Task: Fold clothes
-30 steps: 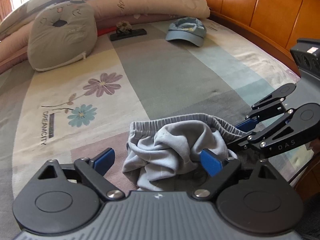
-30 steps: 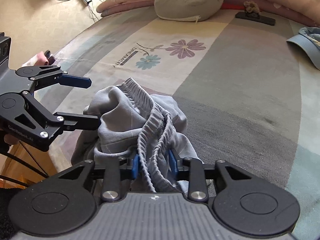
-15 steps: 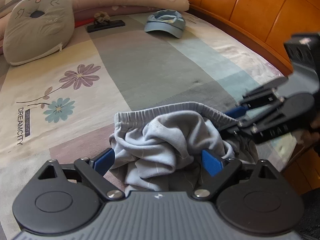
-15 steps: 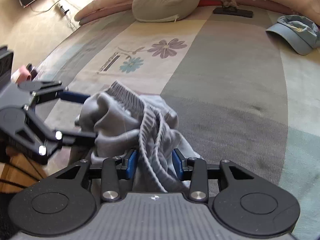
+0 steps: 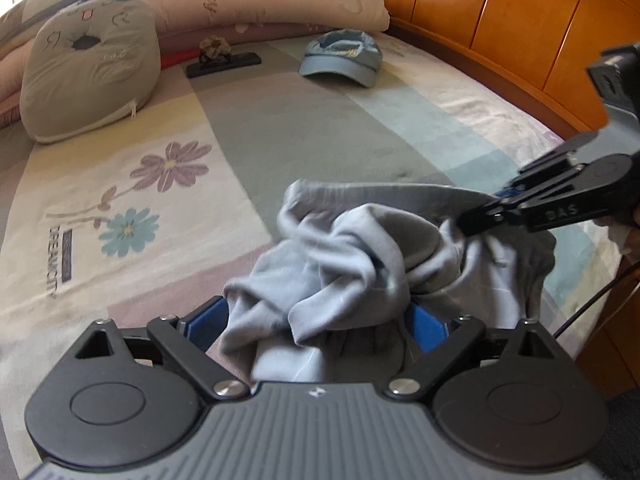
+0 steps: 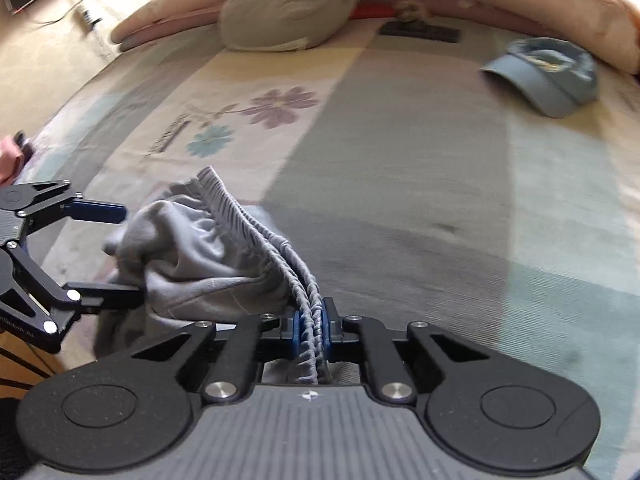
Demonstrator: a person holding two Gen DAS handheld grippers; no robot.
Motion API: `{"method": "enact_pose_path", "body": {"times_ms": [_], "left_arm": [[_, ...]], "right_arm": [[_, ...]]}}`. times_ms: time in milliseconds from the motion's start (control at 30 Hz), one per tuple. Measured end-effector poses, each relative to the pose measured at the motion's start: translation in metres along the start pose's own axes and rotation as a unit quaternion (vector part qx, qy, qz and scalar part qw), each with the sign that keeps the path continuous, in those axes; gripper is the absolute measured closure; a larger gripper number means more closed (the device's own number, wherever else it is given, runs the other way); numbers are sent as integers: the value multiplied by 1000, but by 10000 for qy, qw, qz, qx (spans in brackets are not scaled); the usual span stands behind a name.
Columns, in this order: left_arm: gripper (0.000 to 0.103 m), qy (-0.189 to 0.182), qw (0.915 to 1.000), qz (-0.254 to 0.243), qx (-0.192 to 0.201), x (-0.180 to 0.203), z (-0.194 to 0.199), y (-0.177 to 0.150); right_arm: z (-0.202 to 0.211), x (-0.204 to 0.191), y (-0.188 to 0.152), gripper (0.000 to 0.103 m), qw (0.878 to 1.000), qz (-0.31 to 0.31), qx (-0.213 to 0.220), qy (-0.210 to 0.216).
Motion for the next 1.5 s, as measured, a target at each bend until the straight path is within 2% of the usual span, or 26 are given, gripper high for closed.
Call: {"method": "enact_pose_path", "body": {"times_ms": [200, 433, 500, 567, 667, 767, 867, 967, 1033, 1200, 1367, 1500], "left_arm": [[9, 8, 9998, -179, -13, 15, -26, 18], [9, 2, 9995, -245, -182, 30, -53, 28], [8, 12, 9996, -174, -210, 32, -52, 24], [8, 36, 9997, -86, -212, 32, -48, 21], [9, 76, 9997, 49, -205, 31, -41, 16], [9, 139, 9996, 124, -196, 31, -34, 14], [9, 249, 9995, 131, -169, 33, -29, 16], [9, 356, 9992, 181, -53, 34, -20, 18], [9, 386, 9988, 290, 25, 33, -15, 18], [8, 373, 9987, 334, 50, 36, -12, 16], [8, 293, 9989, 376, 32, 35, -12, 10], [7, 212, 9987, 460, -50, 34, -18, 4]], "right_arm": [[25, 44, -9, 90, 9980, -231, 52, -583], [25, 92, -37, 87, 9902, -867, -276, -1059], [25, 99, -43, 81, 9899, -1043, -280, -915], [28, 105, -44, 67, 9905, -1115, -173, -788], [29, 117, -33, 56, 9905, -1301, 146, -418], [11, 139, -18, 56, 9848, -1683, 328, 292], [-25, 156, -13, 56, 9762, -1956, 147, 925], [-56, 166, -14, 55, 9743, -1924, -34, 1173], [-67, 170, -10, 55, 9636, -2165, -6, 1568], [-108, 164, 4, 56, 9443, -2489, -38, 2153], [-108, 168, -3, 59, 9370, -2523, 30, 2418], [-98, 164, -8, 59, 9430, -2288, 69, 2416]]}}
Point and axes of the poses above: each gripper's, at about its wrist camera, not at the fingertips, and z roughly against the way its jaws point, x to its right, y to its top, the point moved 3 cm from there along -z, roughly the way its jaws point, and after that the axes turned 14 degrees about x, right-handed, at the moved point
